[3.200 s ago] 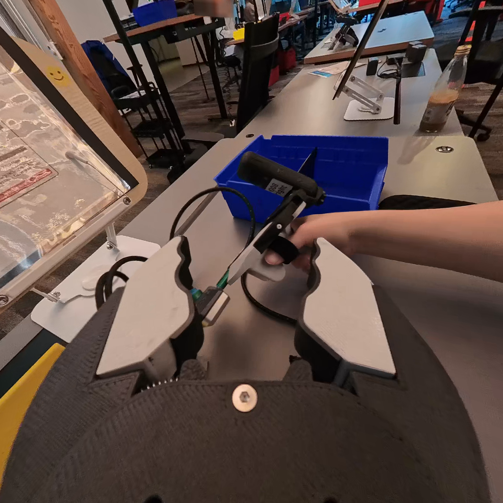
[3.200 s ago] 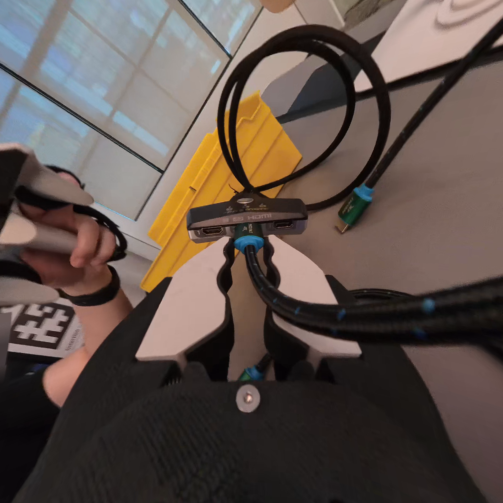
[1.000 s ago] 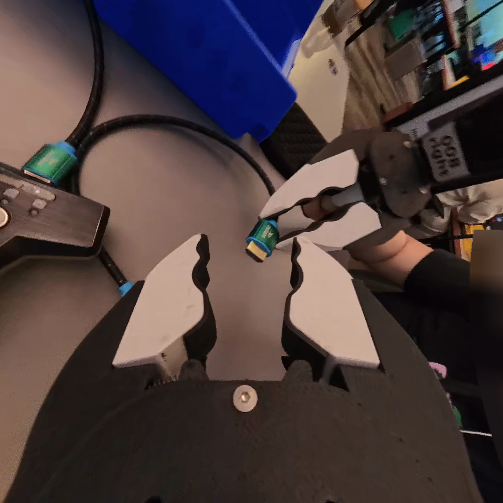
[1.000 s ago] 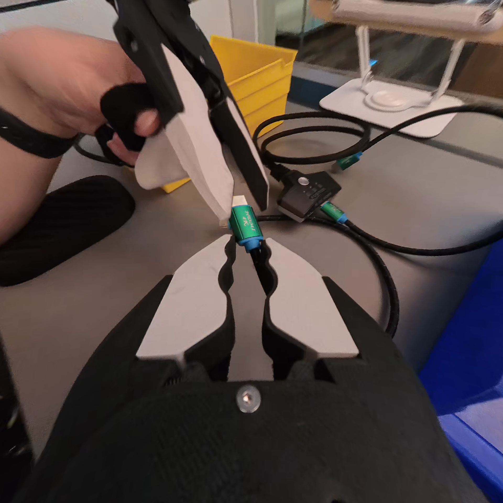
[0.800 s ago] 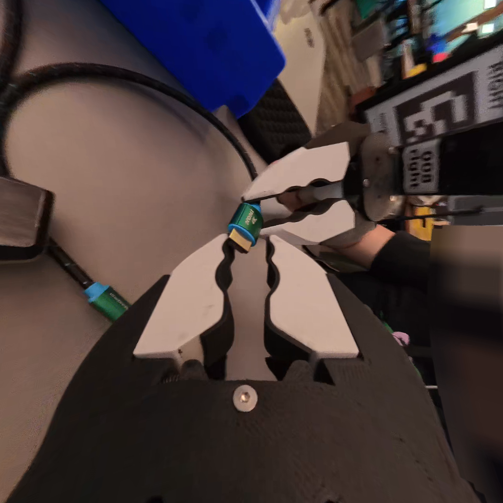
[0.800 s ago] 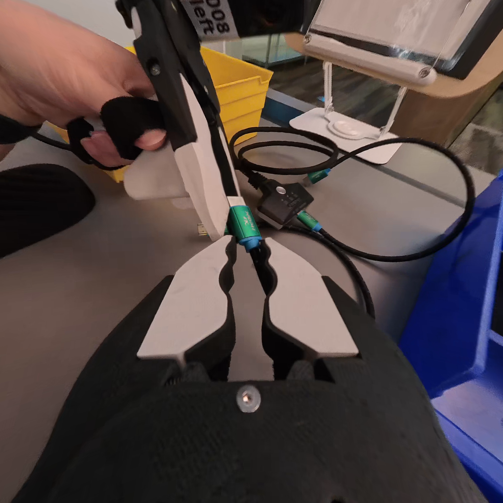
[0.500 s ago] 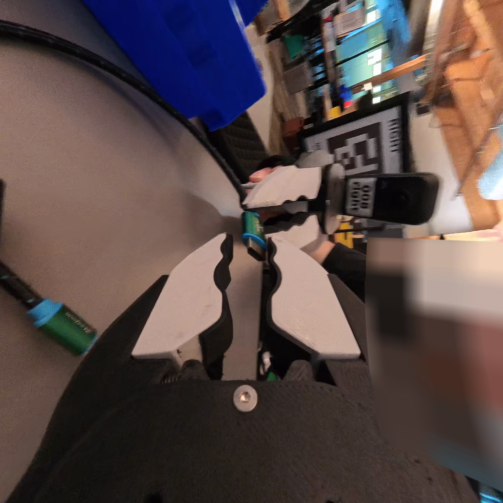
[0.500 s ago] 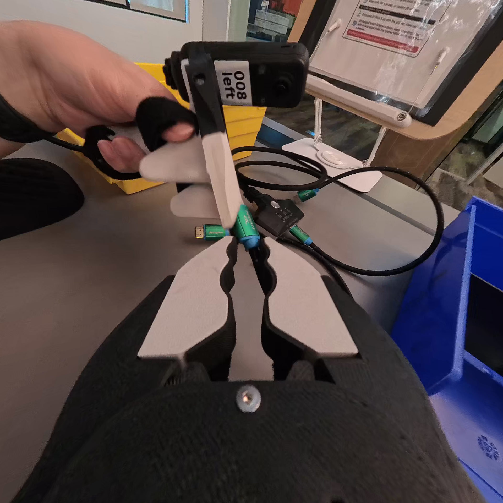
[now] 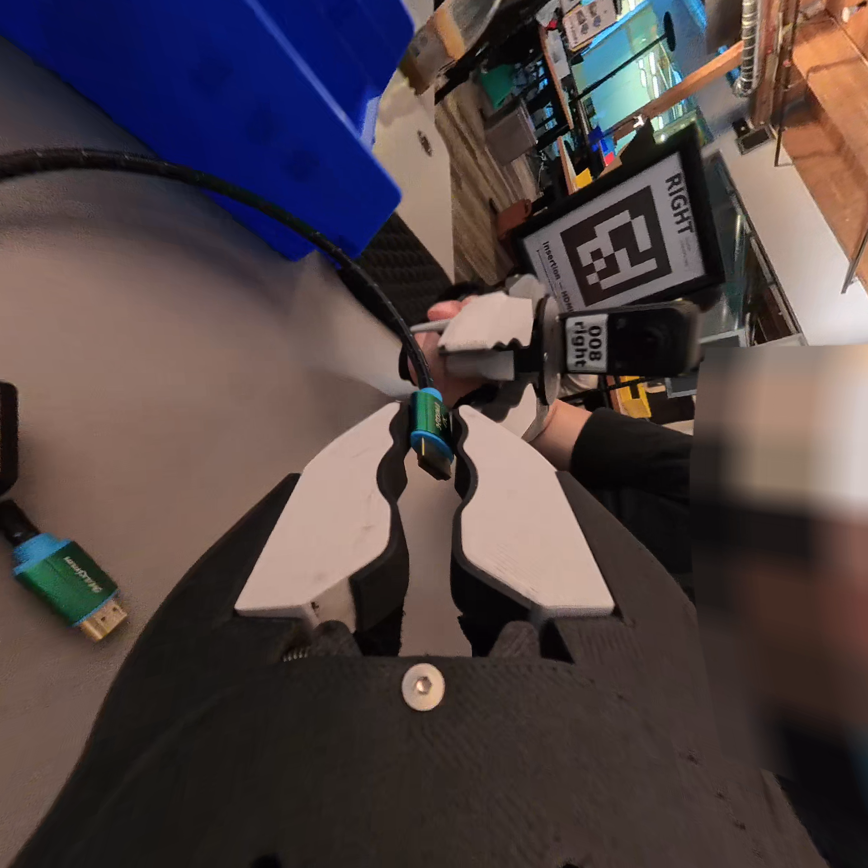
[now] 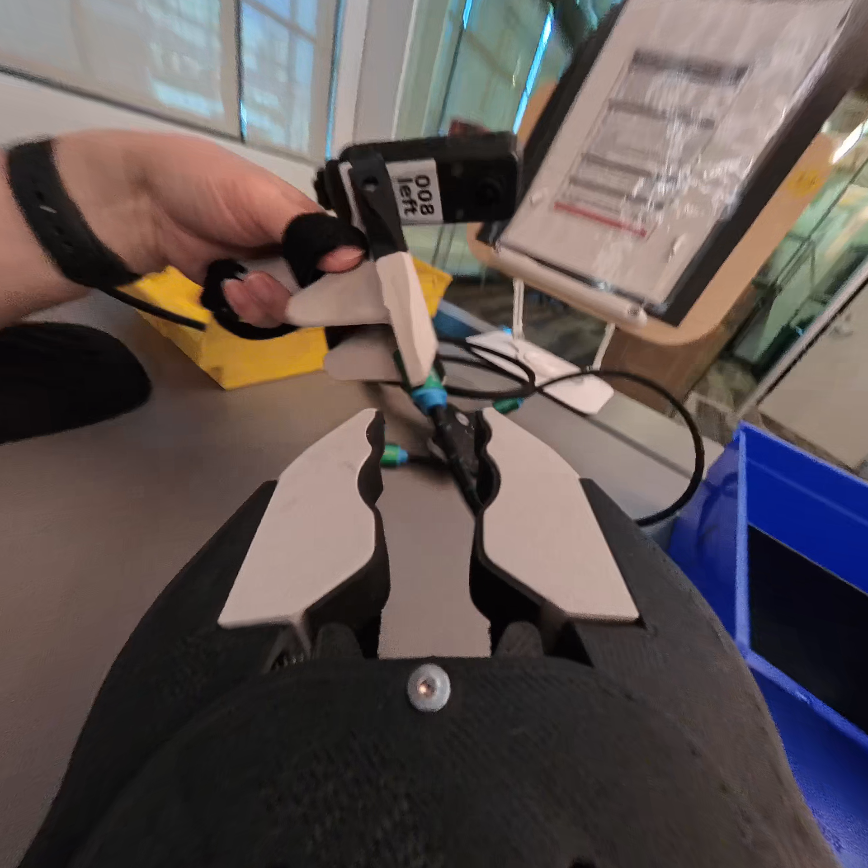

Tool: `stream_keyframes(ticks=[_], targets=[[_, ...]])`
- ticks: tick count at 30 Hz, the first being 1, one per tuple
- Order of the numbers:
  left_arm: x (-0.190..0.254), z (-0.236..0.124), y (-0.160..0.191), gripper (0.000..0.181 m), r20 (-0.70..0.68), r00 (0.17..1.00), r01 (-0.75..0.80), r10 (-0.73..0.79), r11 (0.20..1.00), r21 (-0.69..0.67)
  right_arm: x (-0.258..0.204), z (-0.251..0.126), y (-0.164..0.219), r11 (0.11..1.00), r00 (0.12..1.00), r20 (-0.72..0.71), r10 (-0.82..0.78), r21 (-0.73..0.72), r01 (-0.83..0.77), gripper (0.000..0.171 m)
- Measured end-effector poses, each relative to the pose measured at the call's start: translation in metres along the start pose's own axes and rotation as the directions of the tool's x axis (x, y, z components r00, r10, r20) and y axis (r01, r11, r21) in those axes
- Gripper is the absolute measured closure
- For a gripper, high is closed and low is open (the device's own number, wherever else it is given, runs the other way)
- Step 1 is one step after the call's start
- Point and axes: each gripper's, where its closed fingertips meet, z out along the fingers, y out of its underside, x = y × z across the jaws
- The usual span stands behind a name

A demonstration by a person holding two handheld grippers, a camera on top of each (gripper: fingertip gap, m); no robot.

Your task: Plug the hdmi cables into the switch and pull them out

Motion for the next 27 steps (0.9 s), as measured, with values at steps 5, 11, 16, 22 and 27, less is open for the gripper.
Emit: stream_keyframes(ticks=[5, 11, 16, 22, 27], targets=[[0.042, -0.023, -0.011, 0.166, -0.002, 0.985, -0.172, 0.173, 0.984, 0.049, -0.055, -0.025, -0.027, 0.979, 0.963, 0.265, 0.052, 0.177, -0.101, 0.155], [0.116, -0.025, -0.016, 0.167, -0.067, 0.932, -0.347, 0.355, 0.932, 0.109, -0.060, -0.007, -0.045, 0.886, 0.830, 0.458, 0.318, 0.168, -0.432, 0.123], [0.132, -0.022, -0.003, 0.167, -0.114, 0.933, -0.337, 0.342, 0.939, 0.062, -0.015, -0.016, -0.091, 0.842, 0.937, 0.308, 0.165, 0.450, -0.297, 0.113], [0.123, -0.016, 0.000, 0.167, -0.125, 0.945, -0.300, 0.301, 0.954, 0.028, -0.021, -0.030, -0.111, 0.834, 0.934, 0.357, -0.010, 0.518, -0.189, 0.139], [0.124, -0.017, 0.000, 0.167, -0.114, 0.940, -0.322, 0.322, 0.947, 0.024, -0.023, -0.029, -0.104, 0.892, 0.954, 0.293, -0.069, 0.446, -0.073, 0.158]])
